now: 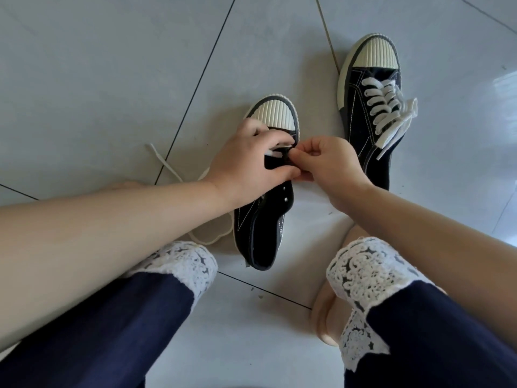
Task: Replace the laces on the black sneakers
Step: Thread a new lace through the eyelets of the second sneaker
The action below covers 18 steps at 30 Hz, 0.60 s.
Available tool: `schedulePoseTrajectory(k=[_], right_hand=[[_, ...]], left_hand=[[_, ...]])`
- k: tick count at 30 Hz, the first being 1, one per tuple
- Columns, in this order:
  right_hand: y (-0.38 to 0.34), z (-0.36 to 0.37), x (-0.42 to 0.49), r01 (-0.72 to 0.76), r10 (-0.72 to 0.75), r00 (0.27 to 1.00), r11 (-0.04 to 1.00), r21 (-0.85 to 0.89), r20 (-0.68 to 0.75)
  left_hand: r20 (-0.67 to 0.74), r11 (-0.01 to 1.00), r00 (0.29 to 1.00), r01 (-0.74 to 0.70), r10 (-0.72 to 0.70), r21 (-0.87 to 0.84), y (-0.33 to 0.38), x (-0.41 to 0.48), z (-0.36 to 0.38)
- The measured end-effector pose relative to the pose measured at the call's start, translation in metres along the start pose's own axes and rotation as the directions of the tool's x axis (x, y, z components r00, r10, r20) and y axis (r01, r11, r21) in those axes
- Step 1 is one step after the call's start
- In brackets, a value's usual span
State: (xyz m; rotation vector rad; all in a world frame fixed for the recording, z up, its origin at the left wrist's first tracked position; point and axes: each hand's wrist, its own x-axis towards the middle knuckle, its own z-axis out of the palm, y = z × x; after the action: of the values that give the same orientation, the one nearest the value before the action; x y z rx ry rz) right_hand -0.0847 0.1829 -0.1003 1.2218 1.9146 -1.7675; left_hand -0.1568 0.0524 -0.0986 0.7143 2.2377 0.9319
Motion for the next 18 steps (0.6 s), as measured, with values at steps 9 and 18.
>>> schedulePoseTrajectory(k=[9, 18], right_hand=[[-0.014, -0.028, -0.013, 0.137, -0.146, 0.952, 0.989, -0.054, -0.268], [-0.079, -0.107, -0.021, 0.409, -0.127, 0.873, 0.717, 0.565, -0.470]], left_hand=[[0.065, 0.973, 0.998, -0.014, -0.001, 0.229, 0.004, 0.007, -0.007], [0.106, 0.961, 0.994, -0.017, -0.012, 0.274, 0.005, 0.005, -0.010]])
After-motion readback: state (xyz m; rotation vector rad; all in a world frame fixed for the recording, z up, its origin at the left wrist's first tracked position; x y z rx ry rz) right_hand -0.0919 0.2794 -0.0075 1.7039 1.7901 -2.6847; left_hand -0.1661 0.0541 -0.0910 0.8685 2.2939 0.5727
